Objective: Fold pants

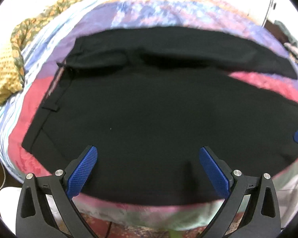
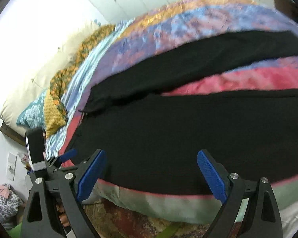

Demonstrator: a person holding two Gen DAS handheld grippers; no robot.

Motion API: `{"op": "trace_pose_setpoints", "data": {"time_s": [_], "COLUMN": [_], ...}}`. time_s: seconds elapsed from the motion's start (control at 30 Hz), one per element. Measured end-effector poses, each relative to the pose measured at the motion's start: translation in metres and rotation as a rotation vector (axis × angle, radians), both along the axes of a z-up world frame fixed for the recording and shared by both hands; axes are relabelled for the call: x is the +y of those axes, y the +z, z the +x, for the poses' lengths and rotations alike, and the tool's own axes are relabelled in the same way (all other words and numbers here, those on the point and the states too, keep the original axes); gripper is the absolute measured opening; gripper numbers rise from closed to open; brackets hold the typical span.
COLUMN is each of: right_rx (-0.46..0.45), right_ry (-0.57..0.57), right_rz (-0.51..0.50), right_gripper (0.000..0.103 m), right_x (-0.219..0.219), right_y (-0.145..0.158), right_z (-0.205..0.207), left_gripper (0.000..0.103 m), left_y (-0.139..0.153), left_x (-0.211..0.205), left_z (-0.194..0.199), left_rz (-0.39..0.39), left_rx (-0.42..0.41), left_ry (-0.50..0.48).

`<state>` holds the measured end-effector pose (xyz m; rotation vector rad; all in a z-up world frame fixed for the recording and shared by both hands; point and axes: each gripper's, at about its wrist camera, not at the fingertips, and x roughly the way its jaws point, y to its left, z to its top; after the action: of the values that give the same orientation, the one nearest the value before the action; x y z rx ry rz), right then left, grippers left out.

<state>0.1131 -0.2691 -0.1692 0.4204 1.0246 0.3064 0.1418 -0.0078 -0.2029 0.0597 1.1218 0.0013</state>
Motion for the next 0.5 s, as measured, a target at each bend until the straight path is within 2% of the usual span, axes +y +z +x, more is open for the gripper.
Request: {"op": "trace_pose_setpoints", "data": {"time_s": [0.07,0.17,0.33,0.43,0.5], "right_rx": [0.066,0.132,0.113,0.132,0.138], "right_ry": [-0.002,-0.053,-0.174,-0.338,-0.431], "right_rz": [0.003,-0.002,-0.058,-0.088,-0.152], "right_gripper": [0.093,0.093,0.093,0.093,0.093], "right_x": [-0.007,-0.041,-0.131,-0.202,-0.229], "right_y": [-0.022,-0.044,-0.041,-0.037,-0.026], "right_z": [0.008,0.008,-0.008,-0.02,-0.024], "left_gripper": [0.102,0.102,0.102,0.102,0.102], "left_y": [-0.013,-0.019,-0.013,0.0,0.013], "left_x": [0.004,0.014,0.031,0.043,0.046], "left_z": [0.001,-0.005,-0.006,0.003,0.019], "left_rz": [0.015,0.017,0.022,-0.009,-0.033], "left_rx": [0.029,0.012,0.006,-0.005,-0.037], "left_ry": [0.007,0.003,0.022,0.067,0.087]}}
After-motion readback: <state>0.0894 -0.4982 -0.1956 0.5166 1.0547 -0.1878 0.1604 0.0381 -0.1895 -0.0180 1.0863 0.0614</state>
